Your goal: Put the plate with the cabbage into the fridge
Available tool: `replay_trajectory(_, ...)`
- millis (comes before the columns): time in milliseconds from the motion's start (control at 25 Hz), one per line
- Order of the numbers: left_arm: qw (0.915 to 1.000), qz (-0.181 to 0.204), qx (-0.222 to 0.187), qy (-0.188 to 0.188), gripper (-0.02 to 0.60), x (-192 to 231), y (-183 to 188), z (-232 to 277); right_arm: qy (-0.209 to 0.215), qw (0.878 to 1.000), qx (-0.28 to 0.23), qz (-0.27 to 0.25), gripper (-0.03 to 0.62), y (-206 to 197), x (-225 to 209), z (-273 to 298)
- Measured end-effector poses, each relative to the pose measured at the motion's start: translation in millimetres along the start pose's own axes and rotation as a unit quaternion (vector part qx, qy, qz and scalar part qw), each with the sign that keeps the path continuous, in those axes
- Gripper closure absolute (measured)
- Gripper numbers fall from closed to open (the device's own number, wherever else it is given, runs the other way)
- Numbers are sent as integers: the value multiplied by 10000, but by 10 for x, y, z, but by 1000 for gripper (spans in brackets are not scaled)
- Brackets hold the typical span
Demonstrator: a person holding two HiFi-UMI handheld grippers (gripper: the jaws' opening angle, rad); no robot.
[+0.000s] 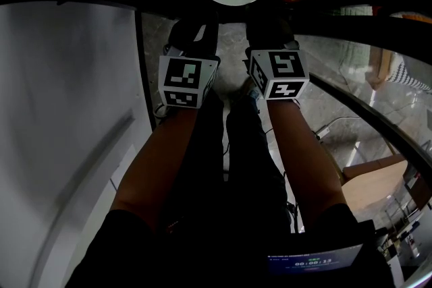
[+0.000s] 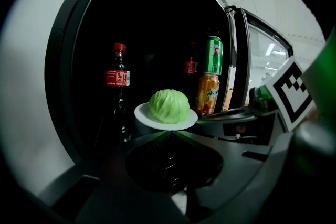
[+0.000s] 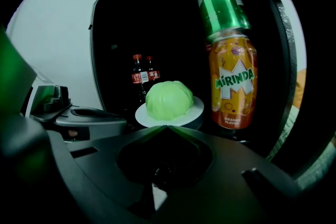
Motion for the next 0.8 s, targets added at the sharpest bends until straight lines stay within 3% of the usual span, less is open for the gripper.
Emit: replay_trajectory(800,10000,34,-77,-24,577,-12,222,-42,-54,9992,-371,-99,588,306,-44,-75)
Point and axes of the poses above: the fingertips, and each gripper's own axes: z forward along the fingers, x to its left, y out of its top, the point moved 3 cm from there along -z, backward along the fingers
